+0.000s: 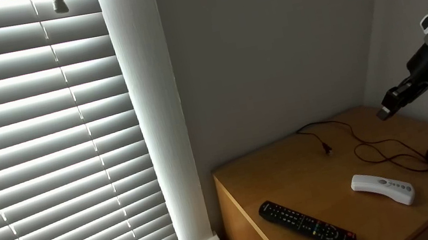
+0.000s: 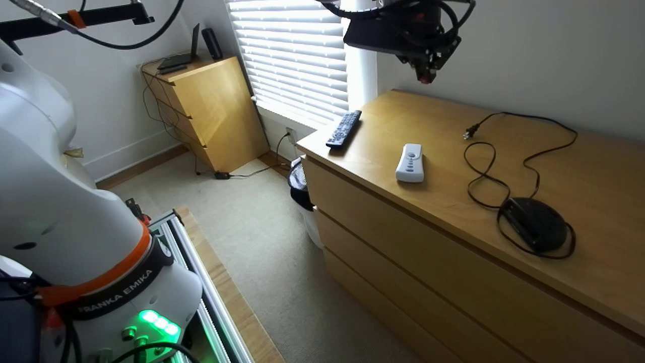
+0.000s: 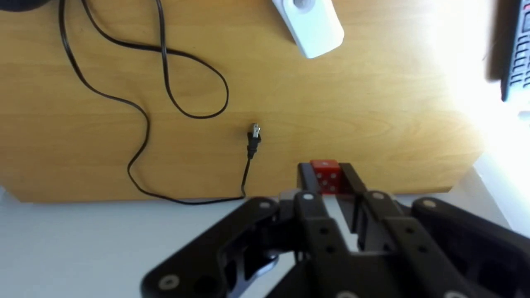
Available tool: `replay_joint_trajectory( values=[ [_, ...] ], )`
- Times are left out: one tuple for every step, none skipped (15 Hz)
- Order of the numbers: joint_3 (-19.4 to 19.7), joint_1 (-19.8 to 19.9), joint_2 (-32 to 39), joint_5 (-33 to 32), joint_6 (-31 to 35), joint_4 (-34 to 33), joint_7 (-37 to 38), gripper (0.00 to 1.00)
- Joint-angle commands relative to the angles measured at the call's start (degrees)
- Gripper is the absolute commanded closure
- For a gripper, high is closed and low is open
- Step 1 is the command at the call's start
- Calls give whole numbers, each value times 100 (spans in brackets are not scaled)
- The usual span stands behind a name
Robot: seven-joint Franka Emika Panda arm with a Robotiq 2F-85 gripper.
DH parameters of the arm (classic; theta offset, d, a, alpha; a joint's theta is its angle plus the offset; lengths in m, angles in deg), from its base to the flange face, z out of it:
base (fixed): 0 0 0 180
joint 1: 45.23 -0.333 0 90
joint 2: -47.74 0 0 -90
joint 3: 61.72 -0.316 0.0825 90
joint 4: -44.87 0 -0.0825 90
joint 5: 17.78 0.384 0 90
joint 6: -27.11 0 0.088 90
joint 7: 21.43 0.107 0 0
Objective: Lift the orange building block and put it to the right on the table
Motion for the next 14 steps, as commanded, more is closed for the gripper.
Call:
replay_joint_trajectory(
  values=[
    [60,-69,-771,541,329,553,-457,96],
    [84,-104,-904,680,347,599,-558,96],
    [100,-129,-1026,773,372,640,-623,96],
    [120,-158,-1135,870,379,677,-703,96],
    [132,-180,-1225,947,382,712,-767,96],
    [139,-189,-1278,996,389,718,-820,96],
    [162,-215,-1304,1073,408,708,-890,96],
    [166,-222,-1326,1125,434,701,-927,96],
    [169,-210,-1312,1141,427,673,-934,96],
    [190,-232,-1278,1202,474,632,-1017,96],
    [183,-206,-1243,1192,489,602,-1008,96],
    [195,-195,-1178,1214,547,548,-1020,96],
    [218,-178,-1094,1220,561,472,-1012,96],
    [224,-148,-1014,1167,584,427,-996,96]
  ],
)
